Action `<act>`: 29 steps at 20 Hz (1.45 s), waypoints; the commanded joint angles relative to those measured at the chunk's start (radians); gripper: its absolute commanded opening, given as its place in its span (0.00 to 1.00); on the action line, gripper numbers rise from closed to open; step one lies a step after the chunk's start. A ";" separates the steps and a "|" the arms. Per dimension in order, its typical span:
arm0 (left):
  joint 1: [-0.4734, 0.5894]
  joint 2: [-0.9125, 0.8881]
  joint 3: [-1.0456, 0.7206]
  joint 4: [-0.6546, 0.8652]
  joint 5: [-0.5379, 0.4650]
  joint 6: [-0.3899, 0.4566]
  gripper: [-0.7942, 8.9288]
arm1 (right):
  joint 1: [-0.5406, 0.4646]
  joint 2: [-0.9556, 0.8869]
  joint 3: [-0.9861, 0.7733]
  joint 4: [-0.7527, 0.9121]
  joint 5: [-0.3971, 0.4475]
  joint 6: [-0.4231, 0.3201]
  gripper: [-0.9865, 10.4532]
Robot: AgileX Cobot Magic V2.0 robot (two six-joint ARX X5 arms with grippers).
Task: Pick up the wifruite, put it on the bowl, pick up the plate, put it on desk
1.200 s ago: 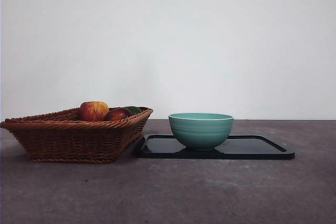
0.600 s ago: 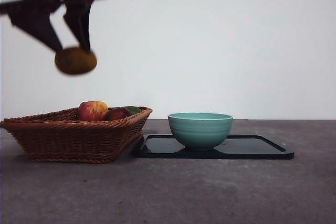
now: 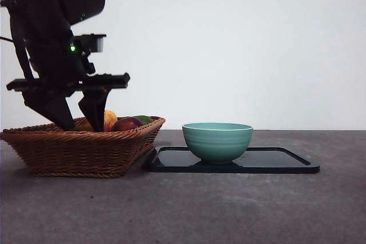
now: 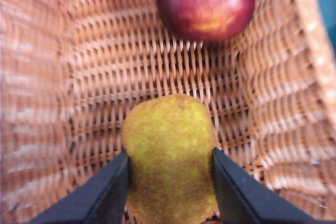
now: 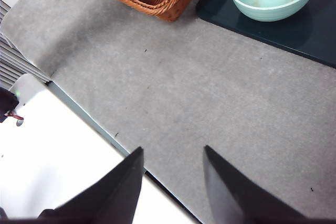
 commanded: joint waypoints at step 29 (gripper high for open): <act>-0.006 -0.400 0.010 -0.123 0.207 0.043 0.47 | 0.006 0.002 0.009 0.011 0.006 -0.001 0.25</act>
